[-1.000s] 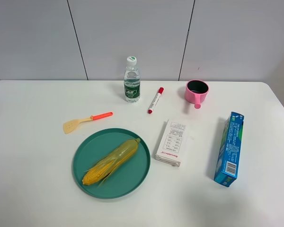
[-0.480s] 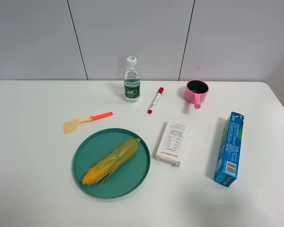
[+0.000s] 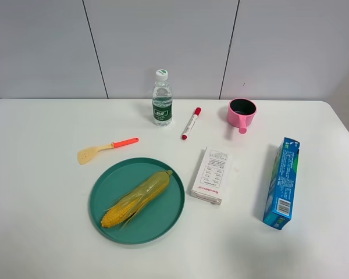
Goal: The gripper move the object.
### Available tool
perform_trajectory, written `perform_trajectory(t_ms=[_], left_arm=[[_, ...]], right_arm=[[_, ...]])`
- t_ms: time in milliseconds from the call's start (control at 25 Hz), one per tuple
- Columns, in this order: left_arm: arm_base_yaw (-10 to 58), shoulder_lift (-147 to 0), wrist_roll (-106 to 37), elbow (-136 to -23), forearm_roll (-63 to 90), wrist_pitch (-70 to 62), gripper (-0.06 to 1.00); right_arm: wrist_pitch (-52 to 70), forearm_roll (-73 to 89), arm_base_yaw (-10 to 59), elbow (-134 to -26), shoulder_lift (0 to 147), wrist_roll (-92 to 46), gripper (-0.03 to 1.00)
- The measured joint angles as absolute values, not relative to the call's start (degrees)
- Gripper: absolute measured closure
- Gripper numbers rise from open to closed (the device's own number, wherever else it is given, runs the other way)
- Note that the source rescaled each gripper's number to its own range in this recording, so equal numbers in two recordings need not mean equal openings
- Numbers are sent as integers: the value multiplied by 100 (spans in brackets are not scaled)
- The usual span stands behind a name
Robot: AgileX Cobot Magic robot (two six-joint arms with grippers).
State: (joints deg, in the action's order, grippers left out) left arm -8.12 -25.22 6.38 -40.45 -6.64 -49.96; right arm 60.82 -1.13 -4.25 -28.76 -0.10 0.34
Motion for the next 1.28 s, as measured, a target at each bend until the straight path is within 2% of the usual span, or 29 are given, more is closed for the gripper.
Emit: perform_trajectory(t_ms=[360,640,960,1280], left_arm=[[-812,-1160,-386,-3370,177,-5331,13],[-812,-796,-441,-3075,478,-6000,13],[-812,-10,-441,-2917,489,-6036,13],[-619,29,-436,-2917,489,-6036,13]], right_arm=[[6082,-113,-425,-2876,-10,34,-3],[6082,-113,-425,-2876,-10,34,-3],[6082,-113,-425,-2876,-10,34,-3],[6082,-113,-425,-2876,-10,34,-3]])
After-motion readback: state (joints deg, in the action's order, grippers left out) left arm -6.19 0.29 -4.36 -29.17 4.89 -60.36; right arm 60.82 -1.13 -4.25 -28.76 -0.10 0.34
